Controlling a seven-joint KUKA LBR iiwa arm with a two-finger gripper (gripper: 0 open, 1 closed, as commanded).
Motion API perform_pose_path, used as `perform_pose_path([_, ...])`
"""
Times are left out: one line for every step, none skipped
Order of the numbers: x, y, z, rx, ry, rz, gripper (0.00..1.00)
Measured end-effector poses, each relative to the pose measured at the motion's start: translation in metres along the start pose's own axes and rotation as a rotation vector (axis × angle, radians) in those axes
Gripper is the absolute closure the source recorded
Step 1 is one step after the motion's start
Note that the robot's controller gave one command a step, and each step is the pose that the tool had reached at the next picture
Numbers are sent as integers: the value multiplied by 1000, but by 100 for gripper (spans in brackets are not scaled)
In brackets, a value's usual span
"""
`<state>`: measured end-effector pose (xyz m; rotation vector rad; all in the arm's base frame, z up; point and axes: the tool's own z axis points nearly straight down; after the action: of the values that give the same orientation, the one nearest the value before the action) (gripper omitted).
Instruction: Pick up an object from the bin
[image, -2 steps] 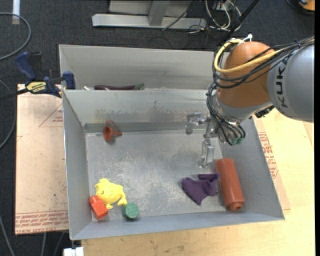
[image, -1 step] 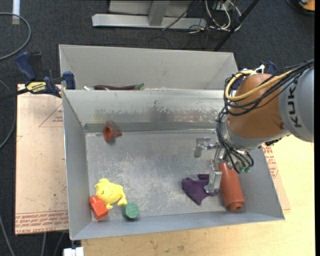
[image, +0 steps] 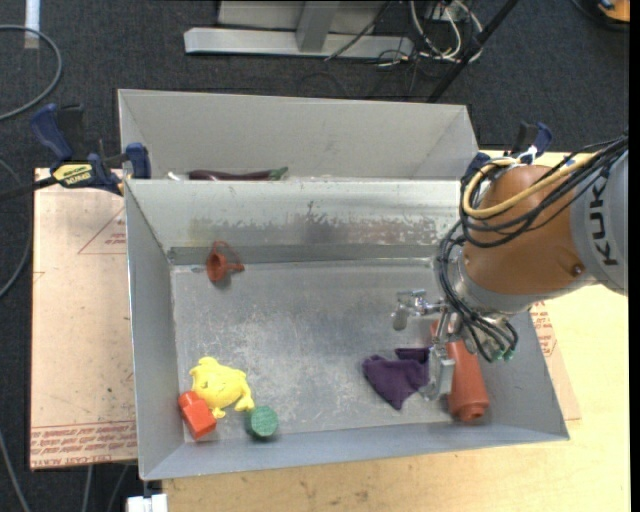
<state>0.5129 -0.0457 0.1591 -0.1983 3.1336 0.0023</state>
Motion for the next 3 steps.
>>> perform_pose_path([11, 9, 62, 0, -8, 103, 0])
perform_pose_path([29, 9, 89, -1, 0, 255, 100])
perform_pose_path([29, 9, 89, -1, 0, 255, 100])
